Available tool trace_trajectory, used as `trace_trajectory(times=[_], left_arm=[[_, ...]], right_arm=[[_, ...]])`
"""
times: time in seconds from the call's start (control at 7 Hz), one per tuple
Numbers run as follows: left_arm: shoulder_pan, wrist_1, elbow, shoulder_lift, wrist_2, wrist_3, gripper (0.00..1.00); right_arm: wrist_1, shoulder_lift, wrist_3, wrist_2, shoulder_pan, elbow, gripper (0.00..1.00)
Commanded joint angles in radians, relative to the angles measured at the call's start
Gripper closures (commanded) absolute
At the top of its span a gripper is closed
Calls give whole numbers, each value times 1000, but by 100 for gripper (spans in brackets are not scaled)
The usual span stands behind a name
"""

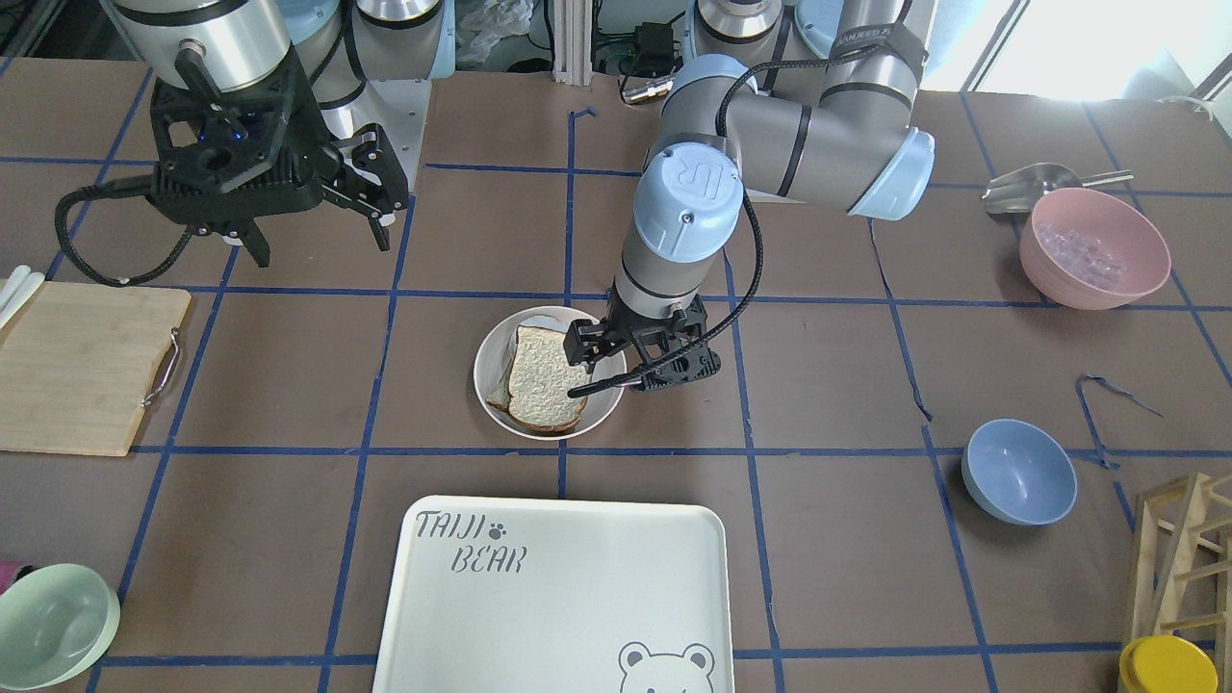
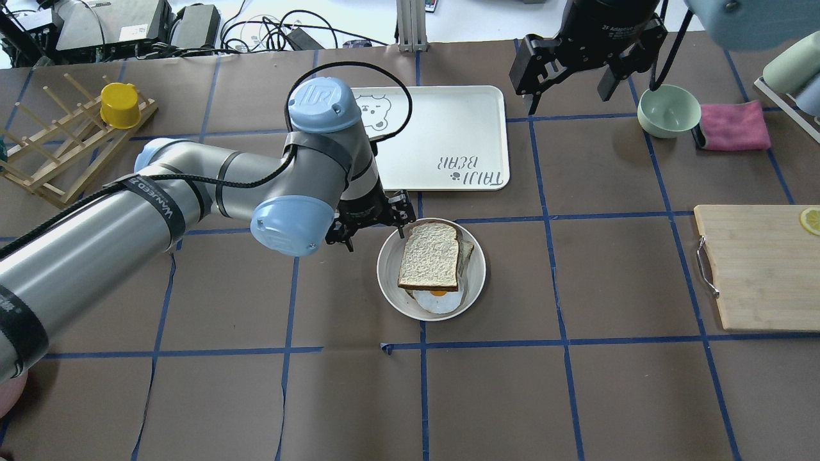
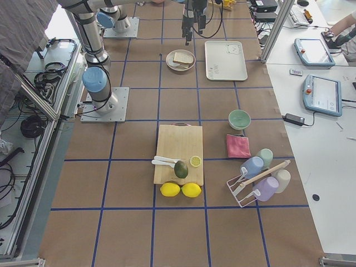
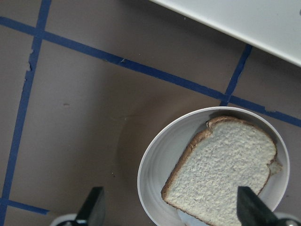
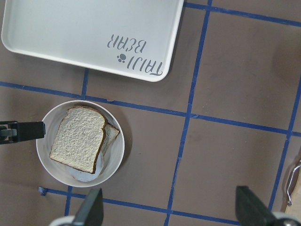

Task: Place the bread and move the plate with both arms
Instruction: 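Grasp the rim of the white bowl with the left gripper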

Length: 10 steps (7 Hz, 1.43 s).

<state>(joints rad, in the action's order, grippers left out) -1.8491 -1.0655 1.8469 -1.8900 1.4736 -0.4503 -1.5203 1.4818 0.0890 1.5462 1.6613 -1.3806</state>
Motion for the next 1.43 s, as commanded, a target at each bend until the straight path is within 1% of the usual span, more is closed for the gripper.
trace_trajectory(times=[0.0,0.14,0.29,0.43,0.57,0.71,0.86,1.0,1.29], left_arm=[[-1,53,72,-11,5,160,10],[-1,58,87,-21,4,159,17],[-1,68,87,-29,4,162,22],[-1,78,86,-34,4,165,33],[-1,82,86,-35,2,168,48],[-1,82,86,-35,2,170,75],[-1,82,86,-37,1,170,97],[-1,84,86,-43,-2,167,100],[-1,85,81,-52,-4,168,100]], right_arm=[[0,0,-2,0,0,0,0],[0,0,-2,0,0,0,0],[0,0,0,0,0,0,0],[-1,0,-2,0,0,0,0],[-3,0,-2,0,2,0,0],[-3,0,-2,0,0,0,0],[-3,0,0,0,0,0,0],[-1,-1,0,0,2,0,0],[-4,-5,0,-2,0,0,0]])
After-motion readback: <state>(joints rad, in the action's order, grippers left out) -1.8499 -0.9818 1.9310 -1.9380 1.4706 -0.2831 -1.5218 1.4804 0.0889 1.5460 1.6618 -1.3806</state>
